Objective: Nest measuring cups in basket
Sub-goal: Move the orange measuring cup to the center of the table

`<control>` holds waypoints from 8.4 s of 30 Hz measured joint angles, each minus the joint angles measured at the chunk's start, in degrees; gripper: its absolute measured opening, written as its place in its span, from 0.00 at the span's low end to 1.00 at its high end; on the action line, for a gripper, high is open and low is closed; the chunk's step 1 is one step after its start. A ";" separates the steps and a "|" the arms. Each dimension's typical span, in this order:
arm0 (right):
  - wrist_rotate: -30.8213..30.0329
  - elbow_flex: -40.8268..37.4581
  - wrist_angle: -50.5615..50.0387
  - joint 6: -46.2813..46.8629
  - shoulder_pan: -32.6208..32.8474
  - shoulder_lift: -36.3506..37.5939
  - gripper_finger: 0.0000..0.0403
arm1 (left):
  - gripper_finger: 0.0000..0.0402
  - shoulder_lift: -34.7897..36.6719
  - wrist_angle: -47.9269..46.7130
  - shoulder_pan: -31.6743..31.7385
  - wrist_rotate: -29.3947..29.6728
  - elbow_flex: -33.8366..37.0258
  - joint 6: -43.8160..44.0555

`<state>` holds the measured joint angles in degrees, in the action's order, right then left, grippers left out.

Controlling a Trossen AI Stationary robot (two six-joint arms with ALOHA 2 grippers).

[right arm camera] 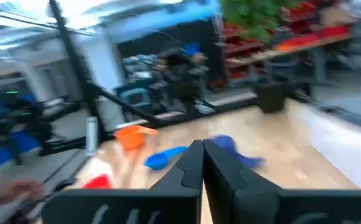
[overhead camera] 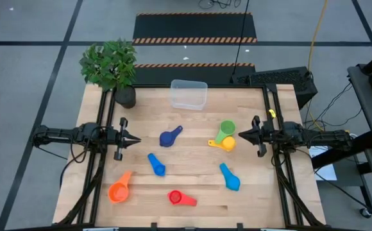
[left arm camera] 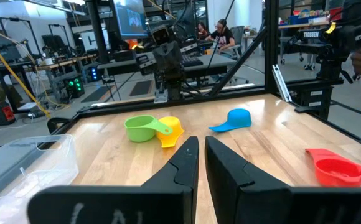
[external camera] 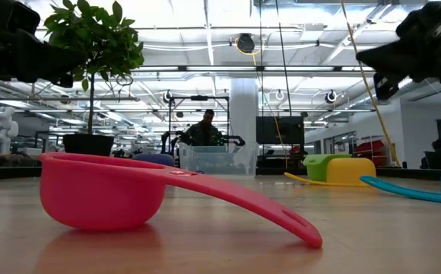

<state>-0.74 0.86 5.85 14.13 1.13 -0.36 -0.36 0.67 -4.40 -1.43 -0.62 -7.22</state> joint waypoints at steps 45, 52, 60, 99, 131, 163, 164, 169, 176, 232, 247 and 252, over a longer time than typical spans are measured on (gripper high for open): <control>3.83 28.55 0.79 2.34 0.12 -37.51 0.00 | 0.08 0.00 2.95 0.00 3.49 0.04 -1.80; 2.24 28.65 0.99 3.59 0.11 -41.97 0.00 | 0.08 0.00 3.17 0.00 3.64 0.04 -2.35; 2.05 28.65 2.60 4.88 0.75 -45.25 0.00 | 0.08 0.00 6.21 -0.01 4.15 0.04 -2.75; -2.41 28.65 5.46 1.21 3.82 -48.02 0.00 | 0.08 -33.64 2.69 -6.66 17.67 -24.77 21.88; -2.24 28.63 0.87 0.86 3.72 -48.08 0.00 | 0.08 -64.49 -46.47 -13.69 16.32 -46.96 73.00; -2.48 28.63 9.20 -8.00 3.69 -48.32 0.00 | 0.32 -70.53 -53.34 -21.69 14.95 -46.93 84.33; -2.48 28.63 9.20 -8.00 3.69 -48.32 0.00 | 0.34 -70.53 -53.73 -21.52 14.95 -46.93 84.66; -2.48 28.63 9.19 -7.91 3.69 -48.44 0.00 | 0.42 -70.51 -54.83 -20.84 14.97 -46.91 86.35; -2.48 28.63 9.02 -7.80 3.69 -48.54 0.00 | 0.54 -70.53 -55.39 -20.24 16.90 -46.91 85.17; -2.46 28.61 7.18 -8.02 3.67 -48.54 0.00 | 0.83 -70.56 -57.92 -32.99 11.74 -46.91 108.47; -2.47 28.60 13.31 -13.36 1.32 -48.52 0.00 | 0.83 -77.25 -55.47 -37.48 0.97 -46.89 119.29; -2.46 28.61 13.88 -14.03 -0.14 -48.54 0.00 | 0.83 -79.26 -53.31 -37.48 1.35 -46.89 118.79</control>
<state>-3.20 29.47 19.73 0.10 0.99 -48.90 -79.62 -52.64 -41.89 -0.08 -47.51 111.57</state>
